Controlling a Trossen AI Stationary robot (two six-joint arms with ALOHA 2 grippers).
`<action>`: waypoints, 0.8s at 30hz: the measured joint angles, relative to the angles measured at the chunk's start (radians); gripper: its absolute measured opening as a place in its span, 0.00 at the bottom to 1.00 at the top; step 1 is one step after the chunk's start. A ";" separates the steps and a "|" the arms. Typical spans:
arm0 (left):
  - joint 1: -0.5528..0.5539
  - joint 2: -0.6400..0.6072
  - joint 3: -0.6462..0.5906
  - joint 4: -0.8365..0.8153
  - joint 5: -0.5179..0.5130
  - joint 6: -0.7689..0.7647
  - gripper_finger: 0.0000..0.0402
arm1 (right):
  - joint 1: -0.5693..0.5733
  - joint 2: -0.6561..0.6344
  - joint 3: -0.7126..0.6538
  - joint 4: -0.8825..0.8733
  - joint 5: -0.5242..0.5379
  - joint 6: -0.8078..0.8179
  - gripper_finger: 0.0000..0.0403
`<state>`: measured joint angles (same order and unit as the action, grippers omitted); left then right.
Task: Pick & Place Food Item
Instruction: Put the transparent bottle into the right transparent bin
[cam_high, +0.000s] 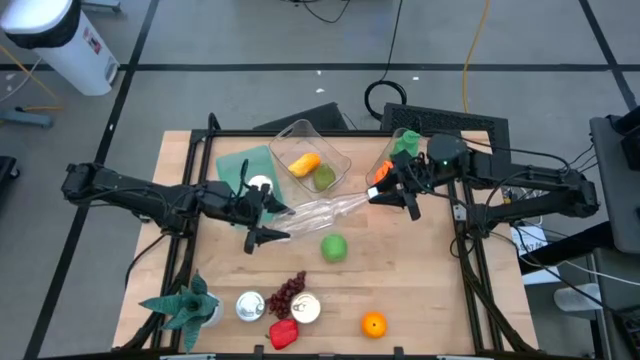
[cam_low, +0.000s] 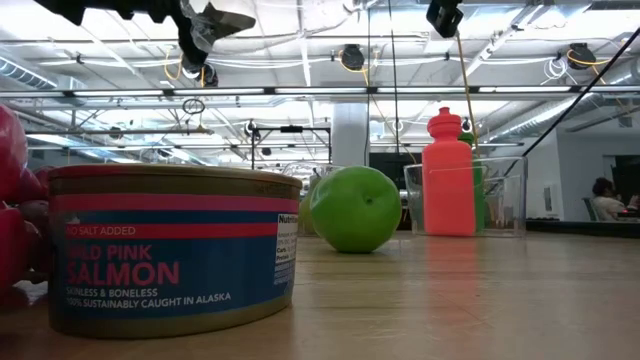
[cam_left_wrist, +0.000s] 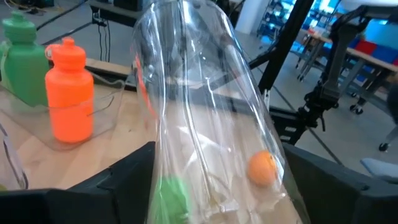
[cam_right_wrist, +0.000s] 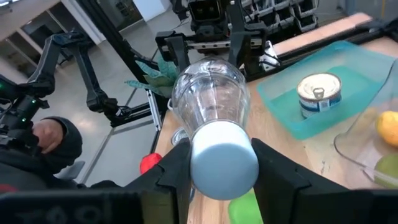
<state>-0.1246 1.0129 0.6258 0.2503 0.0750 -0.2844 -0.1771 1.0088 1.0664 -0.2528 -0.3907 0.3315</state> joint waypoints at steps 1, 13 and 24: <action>0.000 -0.002 0.000 0.004 0.000 -0.003 0.81 | 0.000 -0.003 0.000 0.003 0.001 -0.006 0.30; 0.002 -0.054 0.002 -0.031 -0.023 -0.006 0.96 | 0.001 -0.045 0.000 -0.008 0.028 -0.037 0.30; -0.003 -0.287 0.002 -0.300 -0.017 0.044 0.97 | 0.000 -0.068 0.000 -0.017 0.038 -0.030 0.30</action>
<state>-0.1274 0.7255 0.6275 -0.0500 0.0583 -0.2403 -0.1776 0.9413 1.0660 -0.2694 -0.3525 0.3014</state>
